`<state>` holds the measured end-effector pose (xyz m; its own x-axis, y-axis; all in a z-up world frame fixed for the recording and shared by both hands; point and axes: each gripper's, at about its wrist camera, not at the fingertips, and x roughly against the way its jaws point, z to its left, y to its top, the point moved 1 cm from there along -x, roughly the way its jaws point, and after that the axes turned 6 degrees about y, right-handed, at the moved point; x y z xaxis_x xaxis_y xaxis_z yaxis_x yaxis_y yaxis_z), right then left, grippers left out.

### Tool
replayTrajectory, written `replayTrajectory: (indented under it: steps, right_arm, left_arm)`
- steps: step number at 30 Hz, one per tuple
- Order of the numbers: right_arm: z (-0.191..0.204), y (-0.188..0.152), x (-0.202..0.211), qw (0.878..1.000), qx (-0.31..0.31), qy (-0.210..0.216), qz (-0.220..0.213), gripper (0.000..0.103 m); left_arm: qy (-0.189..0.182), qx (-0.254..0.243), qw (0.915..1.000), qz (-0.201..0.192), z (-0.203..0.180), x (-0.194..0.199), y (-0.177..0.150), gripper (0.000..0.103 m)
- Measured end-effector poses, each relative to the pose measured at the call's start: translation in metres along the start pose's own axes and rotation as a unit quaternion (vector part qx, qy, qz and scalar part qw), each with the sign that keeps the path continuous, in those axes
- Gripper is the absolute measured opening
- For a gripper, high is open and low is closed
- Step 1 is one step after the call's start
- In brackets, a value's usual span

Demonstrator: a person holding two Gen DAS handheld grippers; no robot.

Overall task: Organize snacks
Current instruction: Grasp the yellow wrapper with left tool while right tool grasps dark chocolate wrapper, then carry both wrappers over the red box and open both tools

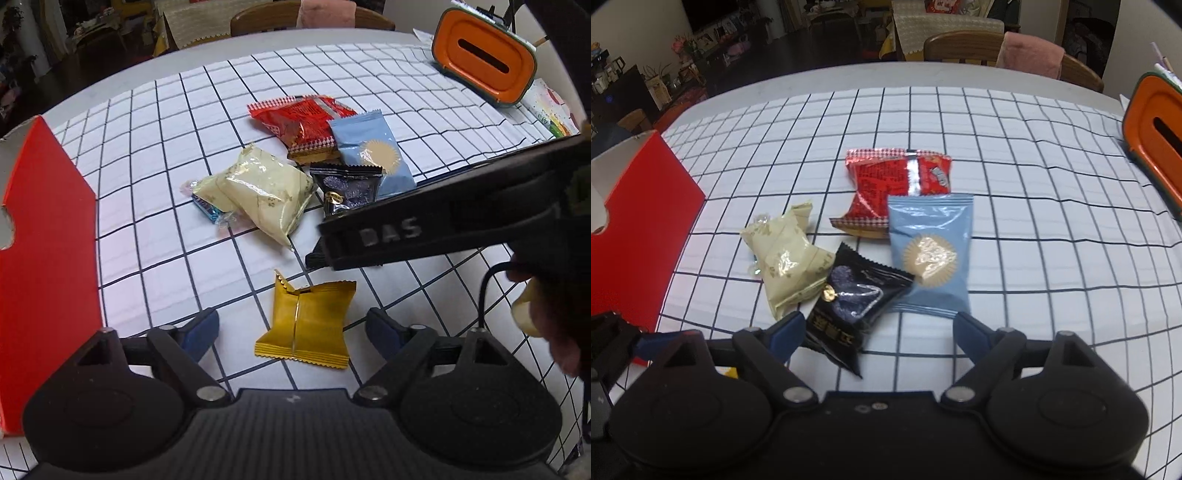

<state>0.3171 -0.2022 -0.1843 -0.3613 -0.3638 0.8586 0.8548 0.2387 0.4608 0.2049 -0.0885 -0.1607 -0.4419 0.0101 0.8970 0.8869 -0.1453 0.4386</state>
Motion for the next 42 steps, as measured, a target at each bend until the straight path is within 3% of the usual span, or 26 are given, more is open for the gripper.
replayTrajectory:
  steps: [5, 11, 18, 31, 42]
  right_arm:
    - [0.006, 0.004, -0.007, 1.000, -0.005, 0.006, 0.007, 0.075]
    - [0.009, 0.005, -0.010, 1.000, -0.008, 0.022, 0.010, 0.051]
    - [0.004, 0.002, -0.005, 1.000, -0.018, 0.024, 0.004, 0.035]
    - [0.006, -0.015, 0.029, 0.999, -0.021, 0.040, -0.010, 0.030]
    - [0.035, -0.030, 0.078, 0.998, 0.002, 0.064, -0.029, 0.030]
  left_arm:
    - [-0.002, 0.000, 0.9998, 0.019, -0.001, -0.009, 0.002, 0.064]
    - [0.002, -0.005, 0.9998, 0.019, 0.000, -0.008, 0.003, 0.048]
    - [0.003, 0.003, 0.9998, 0.018, 0.003, -0.005, 0.002, 0.041]
    - [0.007, 0.055, 0.9983, 0.019, 0.026, 0.016, -0.012, 0.039]
    - [-0.003, 0.092, 0.9957, -0.003, 0.049, 0.066, -0.022, 0.039]
